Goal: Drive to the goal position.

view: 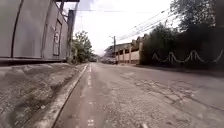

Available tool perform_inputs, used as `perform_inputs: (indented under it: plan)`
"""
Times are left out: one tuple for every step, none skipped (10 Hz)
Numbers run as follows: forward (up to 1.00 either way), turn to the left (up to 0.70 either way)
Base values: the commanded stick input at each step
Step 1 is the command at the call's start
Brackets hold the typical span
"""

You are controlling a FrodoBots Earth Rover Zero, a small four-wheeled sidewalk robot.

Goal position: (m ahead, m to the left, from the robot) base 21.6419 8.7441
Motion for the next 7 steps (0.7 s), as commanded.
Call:
perform_inputs:
  plan:
    - [0.06,0.00]
    - [0.06,0.00]
    - [0.06,0.00]
    - [0.06,0.00]
    - [0.06,0.00]
    - [0.06,0.00]
    - [0.06,0.00]
